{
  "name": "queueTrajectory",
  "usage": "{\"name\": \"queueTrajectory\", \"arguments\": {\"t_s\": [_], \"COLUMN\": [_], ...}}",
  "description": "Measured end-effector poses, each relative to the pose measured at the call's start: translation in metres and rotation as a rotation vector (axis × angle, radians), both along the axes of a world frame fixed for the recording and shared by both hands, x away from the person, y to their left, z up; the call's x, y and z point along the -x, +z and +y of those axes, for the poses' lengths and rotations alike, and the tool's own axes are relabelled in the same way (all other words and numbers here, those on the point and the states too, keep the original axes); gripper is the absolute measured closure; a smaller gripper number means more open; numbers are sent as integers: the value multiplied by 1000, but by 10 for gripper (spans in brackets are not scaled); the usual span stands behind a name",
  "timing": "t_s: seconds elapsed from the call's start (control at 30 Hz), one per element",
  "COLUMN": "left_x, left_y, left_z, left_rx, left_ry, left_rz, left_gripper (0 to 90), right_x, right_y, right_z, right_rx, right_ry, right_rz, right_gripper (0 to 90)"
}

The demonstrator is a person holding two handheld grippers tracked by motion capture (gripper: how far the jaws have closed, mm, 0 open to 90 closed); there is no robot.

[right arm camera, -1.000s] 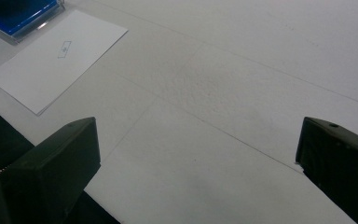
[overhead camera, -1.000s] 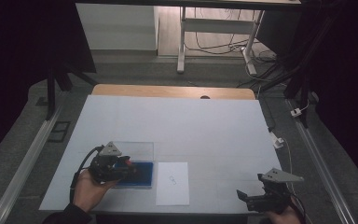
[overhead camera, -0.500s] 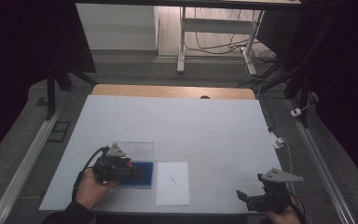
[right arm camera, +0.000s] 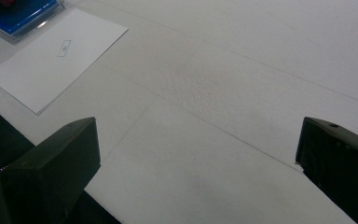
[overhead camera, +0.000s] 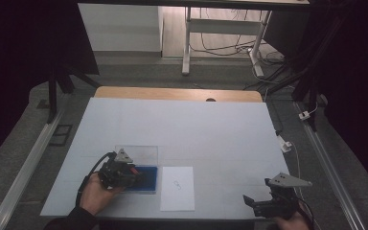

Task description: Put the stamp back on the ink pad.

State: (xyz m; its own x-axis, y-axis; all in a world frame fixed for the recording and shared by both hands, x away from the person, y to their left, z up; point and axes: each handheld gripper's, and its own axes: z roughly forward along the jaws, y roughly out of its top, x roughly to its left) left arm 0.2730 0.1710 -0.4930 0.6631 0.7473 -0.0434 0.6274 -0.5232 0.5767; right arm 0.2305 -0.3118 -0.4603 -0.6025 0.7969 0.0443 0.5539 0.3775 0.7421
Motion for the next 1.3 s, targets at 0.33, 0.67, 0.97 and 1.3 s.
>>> {"name": "queueTrajectory", "arguments": {"t_s": [0.33,0.67,0.97,1.3], "left_x": [-1,0,4,11], "left_y": [2,6,16,24], "left_z": [3,6,9,14], "left_rx": [28,105,154,213], "left_ry": [30,34,72,38], "left_rz": [4,-28,-55,-60], "left_gripper": [472,266,71,6], "right_x": [0,0,1,1], "right_y": [0,0,0,0], "right_z": [0,0,0,0], "right_rx": [0,0,1,2], "right_ry": [1,0,2,3], "right_rz": [-1,-2,-3,-3], "right_gripper": [0,0,0,0]}}
